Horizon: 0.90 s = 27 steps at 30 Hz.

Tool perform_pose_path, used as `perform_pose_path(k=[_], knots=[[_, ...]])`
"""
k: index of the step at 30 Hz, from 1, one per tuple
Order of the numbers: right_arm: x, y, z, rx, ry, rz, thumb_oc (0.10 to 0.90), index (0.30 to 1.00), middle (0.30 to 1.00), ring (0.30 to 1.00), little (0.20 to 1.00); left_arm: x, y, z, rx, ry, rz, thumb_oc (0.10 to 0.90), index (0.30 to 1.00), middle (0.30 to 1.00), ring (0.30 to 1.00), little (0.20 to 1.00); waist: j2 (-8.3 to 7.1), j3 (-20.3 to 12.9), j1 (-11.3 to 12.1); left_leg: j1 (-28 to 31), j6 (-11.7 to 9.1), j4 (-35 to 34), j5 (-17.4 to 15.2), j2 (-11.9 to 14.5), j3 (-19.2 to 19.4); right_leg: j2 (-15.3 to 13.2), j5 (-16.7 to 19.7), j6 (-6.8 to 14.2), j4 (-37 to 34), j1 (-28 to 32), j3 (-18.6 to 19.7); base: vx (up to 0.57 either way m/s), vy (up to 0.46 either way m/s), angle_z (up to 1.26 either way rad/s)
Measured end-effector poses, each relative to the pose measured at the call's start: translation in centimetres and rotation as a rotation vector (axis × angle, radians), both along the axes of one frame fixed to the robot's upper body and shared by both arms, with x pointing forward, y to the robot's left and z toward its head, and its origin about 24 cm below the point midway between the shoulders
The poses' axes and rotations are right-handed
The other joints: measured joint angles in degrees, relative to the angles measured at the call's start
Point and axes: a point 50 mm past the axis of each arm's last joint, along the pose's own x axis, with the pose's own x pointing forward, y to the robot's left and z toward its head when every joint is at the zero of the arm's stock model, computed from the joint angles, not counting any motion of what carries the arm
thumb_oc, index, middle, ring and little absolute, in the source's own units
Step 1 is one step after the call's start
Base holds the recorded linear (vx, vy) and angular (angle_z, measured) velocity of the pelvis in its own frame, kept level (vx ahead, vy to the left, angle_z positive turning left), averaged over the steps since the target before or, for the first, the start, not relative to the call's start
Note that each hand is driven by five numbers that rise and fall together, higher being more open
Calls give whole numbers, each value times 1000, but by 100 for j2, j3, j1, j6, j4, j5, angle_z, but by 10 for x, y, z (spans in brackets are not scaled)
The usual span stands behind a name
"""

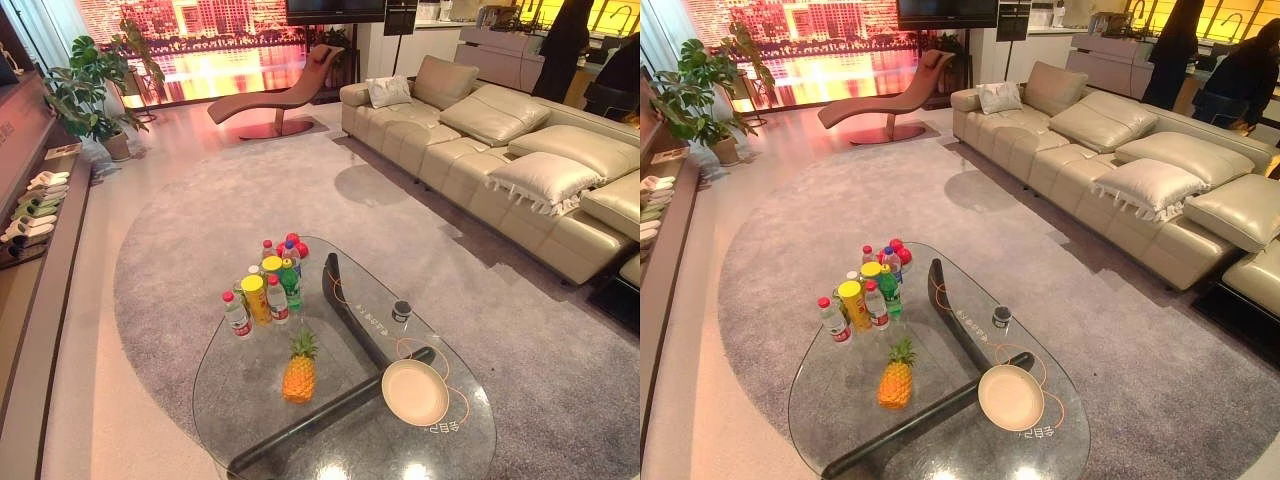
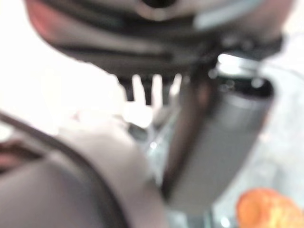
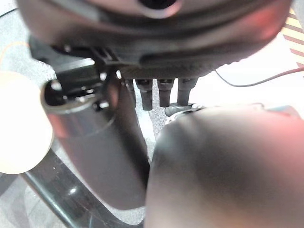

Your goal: Pick up the fruit to the plate

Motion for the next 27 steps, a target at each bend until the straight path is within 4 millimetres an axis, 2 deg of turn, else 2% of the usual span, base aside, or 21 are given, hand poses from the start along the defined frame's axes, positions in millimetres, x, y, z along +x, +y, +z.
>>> perform_pose_path(k=[14, 22, 27], knots=[[2, 1, 0, 5, 14, 1, 800, 900, 900, 900, 900, 0, 1, 0, 13, 1, -9, 800, 900, 900, 900, 900, -16, -14, 2, 5, 1, 0, 0, 4, 4, 2, 1, -1, 0, -1, 2, 0, 0, 0], [1, 2, 0, -23, 19, -2, 800, 900, 900, 900, 900, 0, 5, 1, 129, 13, -49, 800, 900, 900, 900, 900, -40, -30, -3, -1, 1, 0, -1, 14, 6, 0, 0, -1, 1, -7, 8, 0, 0, 0], [1, 0, 0, -54, 11, -4, 800, 900, 900, 900, 900, 2, 7, 2, 191, 11, -89, 800, 900, 900, 900, 900, -4, -2, -7, -94, 1, 1, 0, 45, 13, -2, 10, -15, 3, -100, 15, -21, 9, -1]])
